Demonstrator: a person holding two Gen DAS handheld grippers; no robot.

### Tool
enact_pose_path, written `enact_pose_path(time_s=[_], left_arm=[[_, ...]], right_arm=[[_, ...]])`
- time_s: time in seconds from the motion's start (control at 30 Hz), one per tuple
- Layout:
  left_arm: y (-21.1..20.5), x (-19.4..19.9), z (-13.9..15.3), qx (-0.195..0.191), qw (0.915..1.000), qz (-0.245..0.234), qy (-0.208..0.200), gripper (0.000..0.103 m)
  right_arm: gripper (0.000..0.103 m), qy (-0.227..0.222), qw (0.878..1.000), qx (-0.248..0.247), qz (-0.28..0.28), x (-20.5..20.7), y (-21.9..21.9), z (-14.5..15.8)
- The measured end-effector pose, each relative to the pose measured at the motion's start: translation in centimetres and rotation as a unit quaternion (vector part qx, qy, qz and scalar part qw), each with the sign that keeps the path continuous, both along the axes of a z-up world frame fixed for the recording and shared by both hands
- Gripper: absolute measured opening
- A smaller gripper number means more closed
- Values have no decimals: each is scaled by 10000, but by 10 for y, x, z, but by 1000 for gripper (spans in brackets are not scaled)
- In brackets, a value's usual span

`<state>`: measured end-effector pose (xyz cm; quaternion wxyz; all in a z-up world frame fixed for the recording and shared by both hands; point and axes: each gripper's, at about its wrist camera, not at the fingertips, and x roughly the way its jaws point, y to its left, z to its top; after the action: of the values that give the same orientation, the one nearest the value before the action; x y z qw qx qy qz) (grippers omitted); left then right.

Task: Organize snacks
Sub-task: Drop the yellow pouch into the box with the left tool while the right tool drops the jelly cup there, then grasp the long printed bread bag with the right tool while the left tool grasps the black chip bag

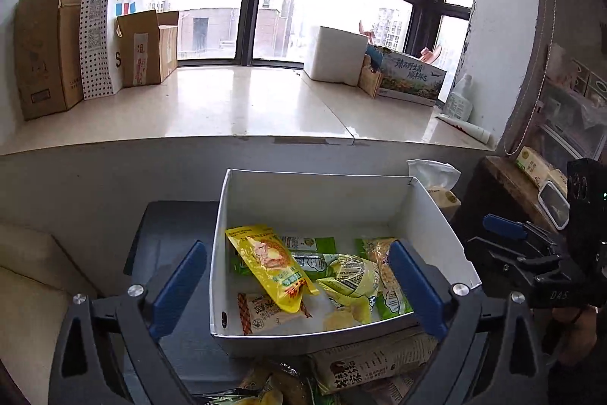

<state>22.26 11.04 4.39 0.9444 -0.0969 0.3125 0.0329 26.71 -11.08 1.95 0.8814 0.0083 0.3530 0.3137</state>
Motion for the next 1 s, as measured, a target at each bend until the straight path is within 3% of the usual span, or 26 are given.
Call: enact_pose_path(time_s=[0.23,0.33,0.53,0.7,0.83,0.93,1.0], left_arm=[[-6,-18,16,188,9997,120,-42,100],[-16,-35,19,452,9988,146,-81,100],[-42,-86,-2,859,9962,78,149,101],[-61,-139,-38,672,9971,-60,351,101],[-66,-168,-67,220,9968,-201,740,101],[-63,-181,-79,79,9961,-131,866,101],[-59,-186,-85,134,9953,18,956,101]], right_arm=[[103,-231,9997,7,36,-31,-4,10],[103,-376,9991,35,169,-57,-10,12],[103,-181,9988,46,463,-107,-23,-17],[103,371,9986,-59,385,-141,-39,-64],[103,406,9983,-264,326,-161,-40,-93],[103,214,9953,-702,631,-164,-22,-99],[103,-348,9888,-1154,876,-166,-5,-97]])
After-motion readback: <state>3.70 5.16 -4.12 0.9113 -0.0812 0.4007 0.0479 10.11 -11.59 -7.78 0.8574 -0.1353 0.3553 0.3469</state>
